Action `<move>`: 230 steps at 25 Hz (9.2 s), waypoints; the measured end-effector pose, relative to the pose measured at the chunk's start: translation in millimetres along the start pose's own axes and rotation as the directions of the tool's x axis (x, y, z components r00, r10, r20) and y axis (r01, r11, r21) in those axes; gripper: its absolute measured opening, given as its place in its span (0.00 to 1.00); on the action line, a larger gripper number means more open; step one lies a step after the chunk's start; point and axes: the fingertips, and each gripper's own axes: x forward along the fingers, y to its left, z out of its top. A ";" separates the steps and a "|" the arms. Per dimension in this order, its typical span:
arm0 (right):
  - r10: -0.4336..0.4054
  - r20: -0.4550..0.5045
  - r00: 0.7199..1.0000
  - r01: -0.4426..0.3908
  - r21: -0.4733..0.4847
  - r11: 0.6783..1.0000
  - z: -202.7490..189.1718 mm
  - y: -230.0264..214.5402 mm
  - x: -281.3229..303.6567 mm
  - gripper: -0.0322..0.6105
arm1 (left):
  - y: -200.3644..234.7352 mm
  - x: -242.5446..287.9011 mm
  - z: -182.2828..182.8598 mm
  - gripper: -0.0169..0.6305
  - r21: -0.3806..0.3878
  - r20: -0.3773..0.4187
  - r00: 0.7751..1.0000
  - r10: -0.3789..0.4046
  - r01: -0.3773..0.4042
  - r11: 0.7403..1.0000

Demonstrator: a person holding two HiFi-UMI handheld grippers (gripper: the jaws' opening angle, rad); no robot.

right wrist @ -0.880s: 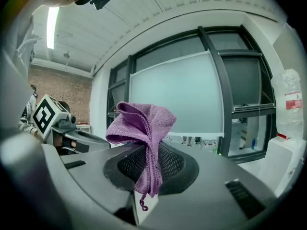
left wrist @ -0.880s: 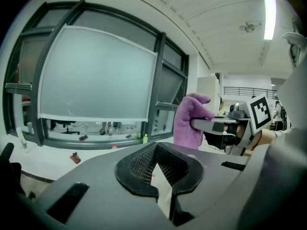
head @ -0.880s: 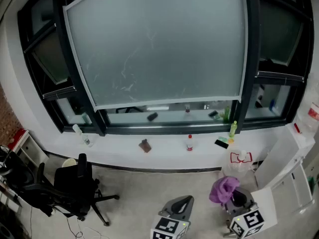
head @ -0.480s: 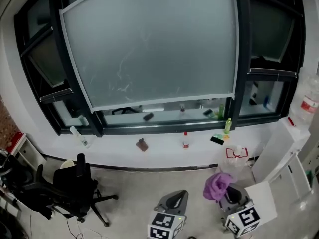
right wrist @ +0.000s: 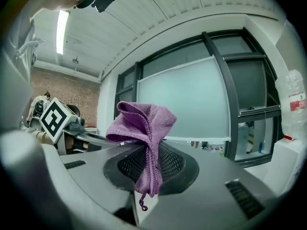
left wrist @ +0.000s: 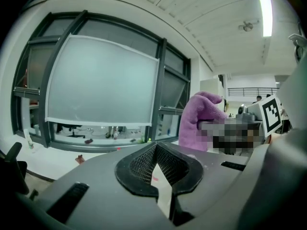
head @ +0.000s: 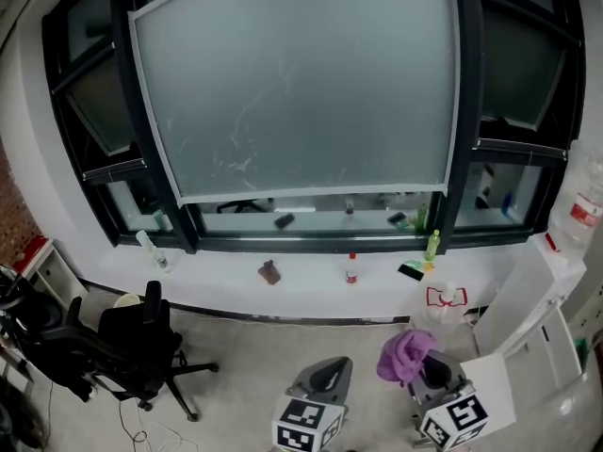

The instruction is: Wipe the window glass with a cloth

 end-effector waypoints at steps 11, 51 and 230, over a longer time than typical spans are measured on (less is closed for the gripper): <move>0.043 -0.016 0.999 -0.043 0.023 0.999 -11.8 -11.3 7.2 0.13 | 5.8 9.5 -2.8 0.03 -0.041 -0.017 0.999 0.048 -0.048 0.998; 0.011 -0.054 0.998 -0.012 -0.011 1.000 15.9 -154.6 341.6 0.13 | 265.3 265.6 97.3 0.03 -0.030 -0.022 1.000 0.008 -0.009 1.000; 0.216 0.083 0.973 -0.164 -0.409 0.897 282.4 -413.6 911.9 0.13 | 501.8 515.5 202.7 0.03 -0.142 0.017 0.866 0.500 -0.493 0.858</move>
